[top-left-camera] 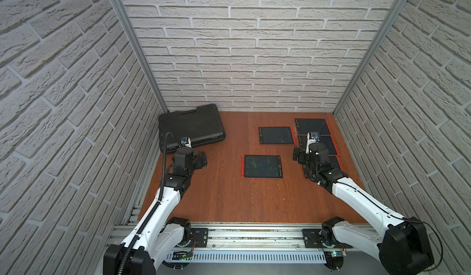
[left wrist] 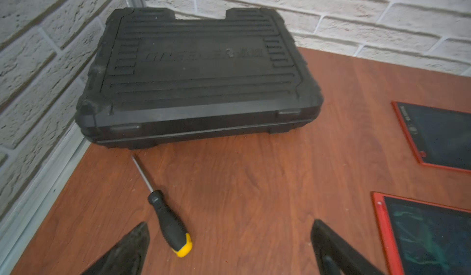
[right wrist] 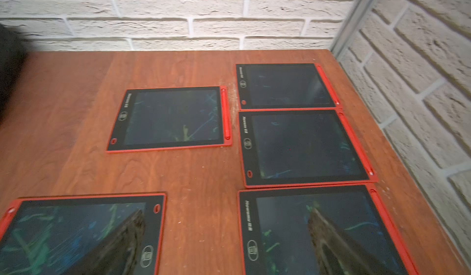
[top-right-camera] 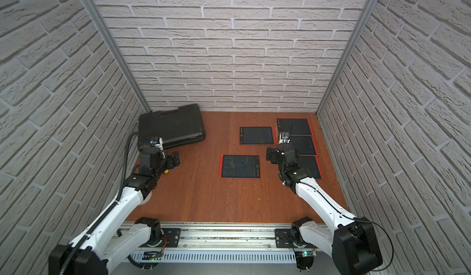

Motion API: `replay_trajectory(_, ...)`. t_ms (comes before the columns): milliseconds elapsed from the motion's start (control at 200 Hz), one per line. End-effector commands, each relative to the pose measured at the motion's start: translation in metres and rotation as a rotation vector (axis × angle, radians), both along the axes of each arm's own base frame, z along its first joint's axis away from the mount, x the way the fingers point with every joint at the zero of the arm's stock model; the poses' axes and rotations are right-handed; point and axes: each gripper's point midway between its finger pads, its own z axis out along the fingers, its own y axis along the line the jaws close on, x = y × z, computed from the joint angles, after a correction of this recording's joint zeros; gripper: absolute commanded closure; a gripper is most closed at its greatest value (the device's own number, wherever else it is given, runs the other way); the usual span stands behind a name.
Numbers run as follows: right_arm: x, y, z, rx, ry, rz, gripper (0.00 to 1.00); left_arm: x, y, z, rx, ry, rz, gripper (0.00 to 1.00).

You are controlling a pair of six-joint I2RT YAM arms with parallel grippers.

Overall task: Place the stylus back onto the writing tablet
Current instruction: Reset both arms

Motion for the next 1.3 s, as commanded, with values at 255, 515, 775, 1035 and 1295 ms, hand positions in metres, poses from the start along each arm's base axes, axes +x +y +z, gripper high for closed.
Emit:
replay_trajectory(255,0.018,-0.036,-0.033,-0.111,-0.152,-0.038,0.01,0.035,0.037,-0.017,0.235,-0.147,0.079,0.02)
replay_trajectory(515,0.026,-0.031,-0.071,-0.031,-0.18,0.057,0.01,0.075,0.035,-0.024,0.336,-0.229,0.004,0.02)
replay_trajectory(775,0.031,-0.032,-0.072,-0.036,-0.186,0.054,0.01,0.062,0.039,-0.047,0.294,-0.297,0.005,0.02)
replay_trajectory(1035,0.031,-0.031,-0.073,-0.035,-0.163,0.059,0.01,0.074,0.045,-0.059,0.231,-0.238,-0.014,0.02)
replay_trajectory(1295,0.031,-0.031,-0.074,-0.035,-0.161,0.059,0.01,0.082,0.063,-0.075,0.141,-0.207,0.017,0.02)
